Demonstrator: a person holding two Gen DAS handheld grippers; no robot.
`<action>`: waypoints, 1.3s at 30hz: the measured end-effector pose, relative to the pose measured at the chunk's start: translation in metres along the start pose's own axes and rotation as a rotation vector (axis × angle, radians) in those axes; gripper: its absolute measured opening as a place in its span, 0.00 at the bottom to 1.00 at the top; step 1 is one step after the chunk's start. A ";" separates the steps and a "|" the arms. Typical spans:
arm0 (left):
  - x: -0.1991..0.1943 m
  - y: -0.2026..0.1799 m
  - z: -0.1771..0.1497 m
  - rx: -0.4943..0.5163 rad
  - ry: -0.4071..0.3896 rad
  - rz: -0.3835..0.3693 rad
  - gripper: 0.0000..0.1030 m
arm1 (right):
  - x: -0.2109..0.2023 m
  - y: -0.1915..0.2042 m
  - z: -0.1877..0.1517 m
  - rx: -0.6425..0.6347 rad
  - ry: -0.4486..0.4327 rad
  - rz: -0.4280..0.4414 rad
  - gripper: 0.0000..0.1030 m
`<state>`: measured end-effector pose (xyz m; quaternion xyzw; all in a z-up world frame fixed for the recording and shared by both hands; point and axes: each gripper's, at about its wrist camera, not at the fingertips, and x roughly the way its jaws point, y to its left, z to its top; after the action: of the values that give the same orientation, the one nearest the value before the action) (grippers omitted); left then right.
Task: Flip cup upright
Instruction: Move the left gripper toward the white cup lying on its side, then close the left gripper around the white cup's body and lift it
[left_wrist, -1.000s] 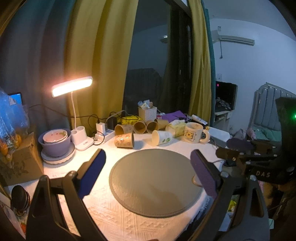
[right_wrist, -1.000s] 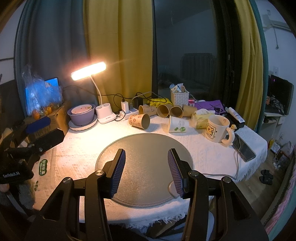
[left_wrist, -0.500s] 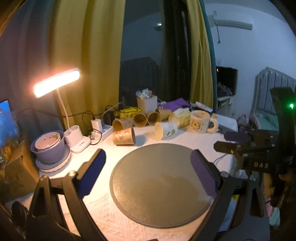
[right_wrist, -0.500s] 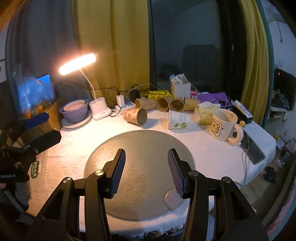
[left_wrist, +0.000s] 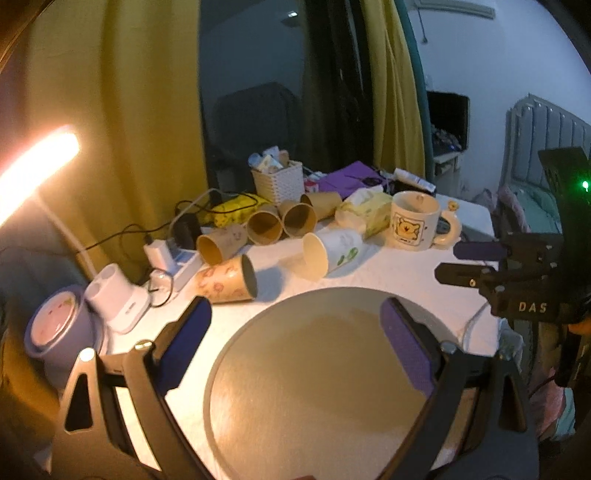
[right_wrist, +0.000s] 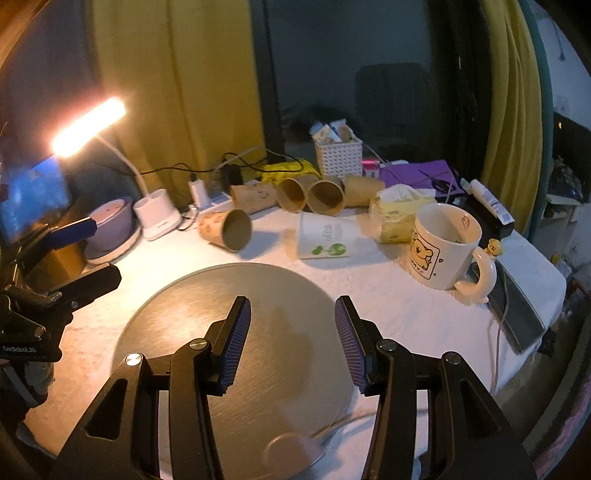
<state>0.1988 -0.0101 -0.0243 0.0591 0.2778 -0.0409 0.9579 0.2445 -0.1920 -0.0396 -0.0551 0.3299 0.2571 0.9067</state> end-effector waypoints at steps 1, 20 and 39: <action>0.010 -0.001 0.004 0.010 0.006 -0.002 0.91 | 0.006 -0.005 0.003 0.002 0.005 -0.005 0.49; 0.173 -0.014 0.059 0.192 0.086 -0.085 0.91 | 0.105 -0.067 0.059 -0.026 0.043 -0.012 0.49; 0.271 -0.058 0.052 0.521 0.247 -0.210 0.77 | 0.125 -0.111 0.081 -0.006 0.015 -0.101 0.49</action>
<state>0.4479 -0.0873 -0.1317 0.2785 0.3770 -0.2019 0.8599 0.4275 -0.2120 -0.0627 -0.0765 0.3326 0.2117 0.9158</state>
